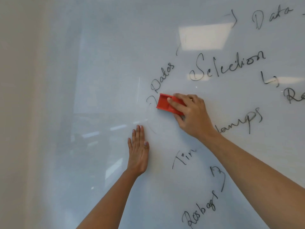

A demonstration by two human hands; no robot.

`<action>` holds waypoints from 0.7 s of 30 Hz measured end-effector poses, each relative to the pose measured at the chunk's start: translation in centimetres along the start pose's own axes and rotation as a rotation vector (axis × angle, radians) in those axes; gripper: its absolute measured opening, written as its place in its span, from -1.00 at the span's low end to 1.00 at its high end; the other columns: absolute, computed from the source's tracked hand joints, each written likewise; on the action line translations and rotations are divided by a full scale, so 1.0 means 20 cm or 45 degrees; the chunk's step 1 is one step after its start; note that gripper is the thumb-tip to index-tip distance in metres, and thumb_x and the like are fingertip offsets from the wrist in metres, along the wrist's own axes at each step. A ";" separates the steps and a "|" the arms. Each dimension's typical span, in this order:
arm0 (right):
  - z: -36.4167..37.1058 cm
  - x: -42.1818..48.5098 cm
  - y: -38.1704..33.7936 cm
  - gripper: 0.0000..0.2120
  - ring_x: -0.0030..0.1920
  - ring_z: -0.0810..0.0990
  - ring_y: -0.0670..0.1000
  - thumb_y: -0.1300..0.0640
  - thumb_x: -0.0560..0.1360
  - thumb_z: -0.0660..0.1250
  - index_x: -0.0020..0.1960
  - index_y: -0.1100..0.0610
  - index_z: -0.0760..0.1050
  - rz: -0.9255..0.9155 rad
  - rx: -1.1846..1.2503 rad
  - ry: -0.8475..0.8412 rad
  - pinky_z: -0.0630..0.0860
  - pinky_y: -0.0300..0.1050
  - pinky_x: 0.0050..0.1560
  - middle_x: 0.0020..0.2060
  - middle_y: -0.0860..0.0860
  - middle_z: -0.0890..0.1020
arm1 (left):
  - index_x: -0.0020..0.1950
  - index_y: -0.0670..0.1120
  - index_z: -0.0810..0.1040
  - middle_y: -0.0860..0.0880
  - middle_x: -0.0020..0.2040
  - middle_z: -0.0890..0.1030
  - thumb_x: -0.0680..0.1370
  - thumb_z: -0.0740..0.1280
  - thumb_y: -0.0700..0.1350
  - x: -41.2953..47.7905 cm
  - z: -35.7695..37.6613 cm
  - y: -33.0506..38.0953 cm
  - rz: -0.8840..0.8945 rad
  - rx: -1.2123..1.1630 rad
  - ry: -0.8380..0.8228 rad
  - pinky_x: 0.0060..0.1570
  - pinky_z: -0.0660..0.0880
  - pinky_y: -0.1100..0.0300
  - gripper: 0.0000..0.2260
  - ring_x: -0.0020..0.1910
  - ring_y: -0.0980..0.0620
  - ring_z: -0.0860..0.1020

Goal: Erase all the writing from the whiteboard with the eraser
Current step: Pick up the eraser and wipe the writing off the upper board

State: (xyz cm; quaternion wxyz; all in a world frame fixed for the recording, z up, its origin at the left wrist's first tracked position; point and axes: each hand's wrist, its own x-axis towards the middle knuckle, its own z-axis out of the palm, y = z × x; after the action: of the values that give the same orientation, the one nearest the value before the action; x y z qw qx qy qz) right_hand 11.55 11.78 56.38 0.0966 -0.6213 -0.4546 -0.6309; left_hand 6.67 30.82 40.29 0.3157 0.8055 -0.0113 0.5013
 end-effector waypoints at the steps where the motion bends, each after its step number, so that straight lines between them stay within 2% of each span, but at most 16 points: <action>1: 0.02 0.01 -0.04 -0.52 0.10 0.46 0.16 0.12 0.43 0.42 0.35 0.00 0.51 0.038 0.022 0.005 0.36 0.06 0.15 0.29 0.02 0.53 | 0.55 0.11 -0.27 0.21 0.56 -0.30 0.49 -0.40 0.42 0.00 0.00 0.00 0.000 0.007 -0.005 0.42 -0.46 0.28 -0.30 0.51 0.26 -0.35; 2: 0.04 -0.01 -0.07 -0.52 0.10 0.46 0.17 0.13 0.43 0.43 0.34 0.00 0.51 -0.010 0.039 -0.027 0.39 0.09 0.15 0.29 0.02 0.53 | 0.55 0.11 -0.27 0.21 0.56 -0.30 0.49 -0.40 0.43 0.00 -0.01 0.00 0.001 0.009 -0.011 0.42 -0.46 0.28 -0.29 0.51 0.26 -0.36; 4: 0.10 -0.11 -0.13 -0.54 0.09 0.48 0.18 0.12 0.46 0.42 0.34 0.01 0.50 -0.285 0.067 -0.169 0.45 0.14 0.11 0.29 0.03 0.53 | 0.56 0.11 -0.27 0.21 0.56 -0.32 0.49 -0.40 0.43 0.00 -0.02 0.00 0.014 0.015 -0.028 0.41 -0.47 0.29 -0.29 0.51 0.26 -0.36; 6: 0.09 -0.18 -0.13 -0.58 0.10 0.49 0.14 0.08 0.49 0.37 0.35 0.00 0.49 -0.487 0.078 -0.303 0.47 0.09 0.10 0.28 0.01 0.52 | 0.55 0.12 -0.27 0.21 0.56 -0.32 0.49 -0.40 0.42 -0.01 -0.02 0.00 0.033 0.034 -0.046 0.41 -0.47 0.29 -0.31 0.51 0.25 -0.36; 8: 0.05 -0.16 -0.07 -0.58 0.09 0.49 0.11 0.05 0.49 0.36 0.35 -0.03 0.49 -0.575 0.068 -0.348 0.46 0.04 0.10 0.28 -0.01 0.53 | 0.55 0.11 -0.28 0.19 0.57 -0.31 0.49 -0.40 0.42 -0.01 -0.03 -0.01 0.042 0.053 -0.050 0.42 -0.46 0.28 -0.30 0.52 0.24 -0.36; 10: 0.03 -0.07 -0.02 -0.56 0.08 0.49 0.12 0.05 0.47 0.39 0.34 -0.03 0.50 -0.564 0.032 -0.311 0.45 0.04 0.08 0.27 0.00 0.54 | 0.55 0.08 -0.28 0.17 0.57 -0.31 0.48 -0.41 0.42 -0.01 -0.03 -0.01 0.040 0.077 -0.058 0.42 -0.46 0.27 -0.28 0.51 0.24 -0.37; 15: 0.05 0.21 -0.04 -0.53 0.04 0.50 0.18 0.12 0.39 0.45 0.29 0.01 0.55 -0.141 0.044 -0.141 0.44 0.10 0.05 0.23 0.02 0.56 | 0.53 0.08 -0.32 0.19 0.55 -0.35 0.45 -0.42 0.45 -0.01 -0.04 0.00 0.037 0.102 -0.072 0.41 -0.47 0.27 -0.25 0.50 0.25 -0.39; 17: 0.10 0.22 -0.11 -0.54 0.03 0.50 0.17 0.13 0.39 0.47 0.28 0.01 0.56 -0.179 0.063 -0.162 0.44 0.09 0.04 0.22 0.02 0.56 | 0.54 0.08 -0.32 0.19 0.55 -0.35 0.45 -0.42 0.46 -0.01 -0.04 -0.01 0.046 0.107 -0.079 0.42 -0.47 0.27 -0.25 0.50 0.25 -0.39; 21: 0.11 0.04 -0.14 -0.55 0.01 0.50 0.13 0.08 0.42 0.44 0.31 -0.02 0.53 -0.494 0.103 -0.348 0.48 0.05 0.00 0.21 0.00 0.55 | 0.55 0.06 -0.31 0.17 0.56 -0.35 0.45 -0.44 0.46 -0.02 -0.04 -0.02 0.047 0.111 -0.108 0.45 -0.44 0.23 -0.23 0.51 0.24 -0.38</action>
State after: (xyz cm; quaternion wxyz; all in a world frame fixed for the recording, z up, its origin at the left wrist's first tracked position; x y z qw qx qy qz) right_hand 11.09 15.30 55.47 -0.0637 -0.5975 -0.5992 -0.5290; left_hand 5.95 31.49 39.91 0.2703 0.8387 -0.0177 0.4725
